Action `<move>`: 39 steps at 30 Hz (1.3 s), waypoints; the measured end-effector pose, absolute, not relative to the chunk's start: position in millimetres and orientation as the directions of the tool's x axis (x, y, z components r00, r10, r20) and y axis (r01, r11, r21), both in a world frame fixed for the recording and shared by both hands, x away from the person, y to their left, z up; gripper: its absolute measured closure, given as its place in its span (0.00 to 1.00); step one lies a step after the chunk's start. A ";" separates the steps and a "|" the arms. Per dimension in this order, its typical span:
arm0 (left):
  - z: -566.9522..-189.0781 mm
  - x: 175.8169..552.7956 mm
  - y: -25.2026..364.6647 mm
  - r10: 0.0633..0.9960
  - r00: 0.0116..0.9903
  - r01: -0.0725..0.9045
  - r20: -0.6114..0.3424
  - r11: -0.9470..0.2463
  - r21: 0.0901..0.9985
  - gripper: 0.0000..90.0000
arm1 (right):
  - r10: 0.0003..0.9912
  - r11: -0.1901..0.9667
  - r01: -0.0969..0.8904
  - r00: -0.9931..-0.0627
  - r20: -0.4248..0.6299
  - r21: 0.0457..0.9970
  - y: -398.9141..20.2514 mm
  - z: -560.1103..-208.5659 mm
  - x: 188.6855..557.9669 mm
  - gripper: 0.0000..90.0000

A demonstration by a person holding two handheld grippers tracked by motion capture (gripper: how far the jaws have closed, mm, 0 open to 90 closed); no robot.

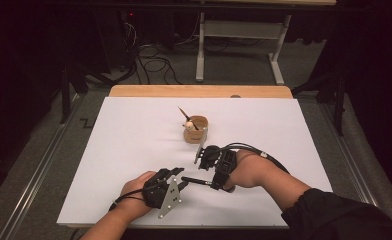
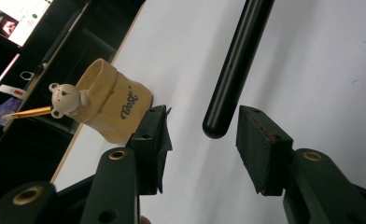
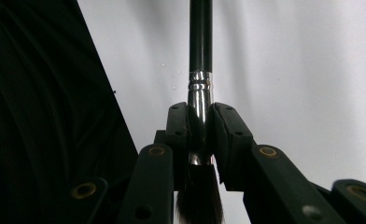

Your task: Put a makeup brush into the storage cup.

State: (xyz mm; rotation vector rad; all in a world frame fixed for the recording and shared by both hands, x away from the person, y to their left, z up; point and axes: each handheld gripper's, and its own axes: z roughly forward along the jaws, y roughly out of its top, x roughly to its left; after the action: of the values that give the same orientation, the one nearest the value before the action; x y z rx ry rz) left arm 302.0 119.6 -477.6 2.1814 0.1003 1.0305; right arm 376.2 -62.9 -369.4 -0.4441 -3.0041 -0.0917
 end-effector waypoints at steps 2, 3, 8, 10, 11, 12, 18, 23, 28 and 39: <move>-477.9 301.8 119.5 0.345 0.680 -0.221 0.647 -0.745 0.629 0.62 | 0.281 0.957 0.287 -0.953 0.112 0.045 -61.4 -370.5 376.3 0.87; -477.9 301.7 119.5 0.343 0.680 -0.222 0.648 -0.746 0.628 0.63 | 0.279 0.958 0.284 -0.954 0.107 0.040 -60.4 -370.5 376.4 0.87; -478.1 300.7 119.5 0.330 0.680 -0.231 0.654 -0.750 0.619 0.68 | 0.278 0.958 0.284 -0.954 0.113 0.043 -58.1 -370.6 377.2 0.87; -478.5 300.1 119.1 0.321 0.679 -0.239 0.661 -0.754 0.612 0.71 | 0.280 0.958 0.285 -0.954 0.111 0.030 -56.9 -369.6 377.6 0.87; -478.9 299.9 118.8 0.321 0.680 -0.240 0.660 -0.752 0.613 0.71 | 0.283 0.957 0.288 -0.952 0.115 0.029 -56.5 -369.8 377.6 0.87; -479.3 299.6 118.5 0.318 0.679 -0.242 0.661 -0.754 0.611 0.71 | 0.279 0.958 0.284 -0.954 0.113 0.033 -56.2 -370.3 377.8 0.87; -479.2 298.3 118.6 0.305 0.675 -0.255 0.672 -0.758 0.601 0.75 | 0.278 0.960 0.280 -0.953 0.118 0.009 -52.5 -372.2 378.4 0.87; -479.8 297.6 118.1 0.295 0.674 -0.262 0.677 -0.762 0.593 0.79 | 0.277 0.960 0.281 -0.954 0.117 0.018 -50.2 -372.1 379.1 0.87; -480.4 297.3 118.0 0.292 0.678 -0.262 0.675 -0.762 0.592 0.81 | 0.275 0.960 0.279 -0.954 0.115 0.013 -48.4 -371.4 379.6 0.87; -480.2 297.5 118.7 0.270 0.667 -0.266 0.694 -0.784 0.561 0.84 | 0.270 0.961 0.274 -0.957 0.111 0.025 -47.3 -370.4 380.4 0.87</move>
State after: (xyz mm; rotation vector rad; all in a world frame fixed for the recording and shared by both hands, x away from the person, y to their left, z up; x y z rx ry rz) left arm 297.5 118.7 -480.2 2.2296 0.0036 1.0674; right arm 380.4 -47.3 -370.4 -0.4178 -3.0058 -0.0604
